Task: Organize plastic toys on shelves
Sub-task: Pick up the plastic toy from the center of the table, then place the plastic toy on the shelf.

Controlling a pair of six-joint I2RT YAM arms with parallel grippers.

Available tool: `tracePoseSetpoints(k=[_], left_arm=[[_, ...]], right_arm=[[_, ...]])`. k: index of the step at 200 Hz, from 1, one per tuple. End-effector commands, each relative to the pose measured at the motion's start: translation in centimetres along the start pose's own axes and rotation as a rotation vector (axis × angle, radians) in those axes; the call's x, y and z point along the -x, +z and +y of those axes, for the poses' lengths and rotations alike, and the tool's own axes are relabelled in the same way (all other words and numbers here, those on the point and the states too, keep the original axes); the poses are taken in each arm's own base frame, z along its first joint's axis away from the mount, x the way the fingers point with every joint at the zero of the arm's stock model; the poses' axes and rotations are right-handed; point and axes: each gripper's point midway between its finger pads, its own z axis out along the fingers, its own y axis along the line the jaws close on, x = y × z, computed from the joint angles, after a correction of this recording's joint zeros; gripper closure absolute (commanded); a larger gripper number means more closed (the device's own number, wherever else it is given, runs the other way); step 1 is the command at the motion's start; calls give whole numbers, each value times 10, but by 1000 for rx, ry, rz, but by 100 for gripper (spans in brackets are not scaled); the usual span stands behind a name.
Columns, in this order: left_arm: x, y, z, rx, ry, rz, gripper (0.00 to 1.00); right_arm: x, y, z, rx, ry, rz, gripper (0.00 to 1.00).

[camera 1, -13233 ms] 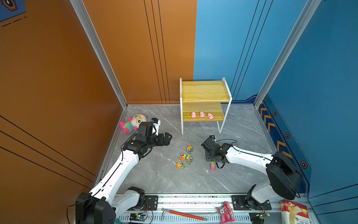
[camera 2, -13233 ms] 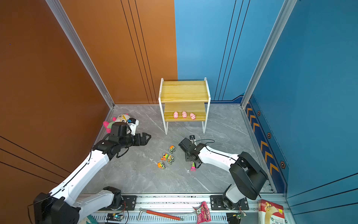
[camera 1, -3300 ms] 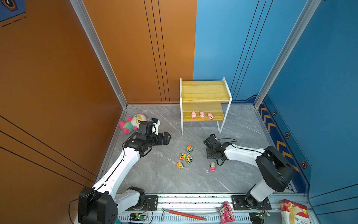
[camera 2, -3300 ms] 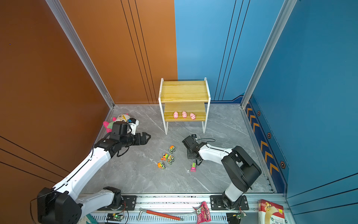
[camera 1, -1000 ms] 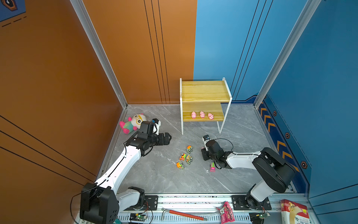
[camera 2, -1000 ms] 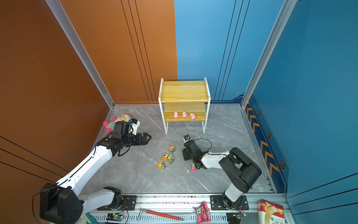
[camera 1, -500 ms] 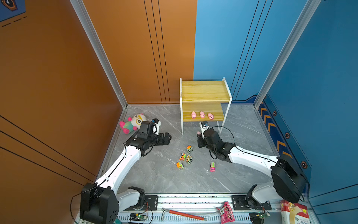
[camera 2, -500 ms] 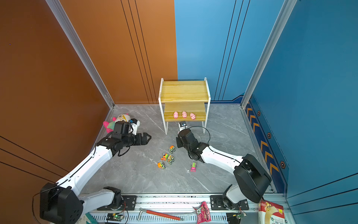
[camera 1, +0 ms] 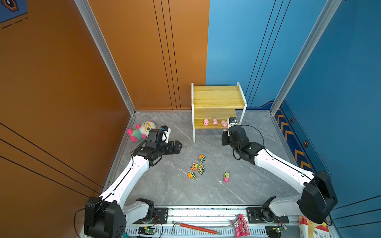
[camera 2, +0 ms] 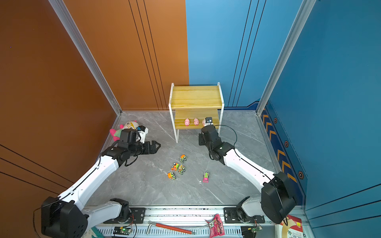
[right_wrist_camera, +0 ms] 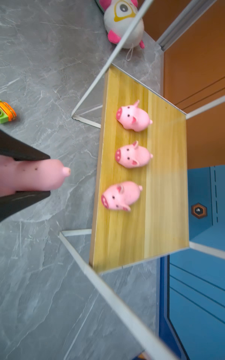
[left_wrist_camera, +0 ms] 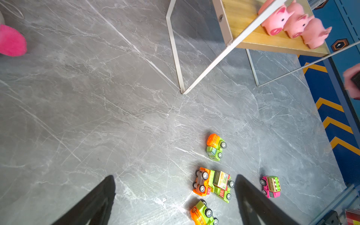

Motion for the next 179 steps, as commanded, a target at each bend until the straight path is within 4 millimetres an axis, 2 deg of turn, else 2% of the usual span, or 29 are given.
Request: tracePoseSetpoints(k=[1, 36, 63, 97, 179], left_arm=[[8, -9, -8, -28, 0, -17, 4], [8, -9, -7, -26, 0, -17, 4], [7, -8, -7, -26, -2, -11, 4], [7, -8, -6, -24, -2, -12, 4], [6, -7, -5, -19, -4, -9, 4]], right_arm=[[5, -14, -24, -52, 6, 5, 74], [20, -22, -45, -74, 16, -8, 74], [23, -20, -43, -44, 13, 3, 73], [13, 0, -42, -46, -8, 40, 73], [22, 45, -41, -97, -17, 8, 73]])
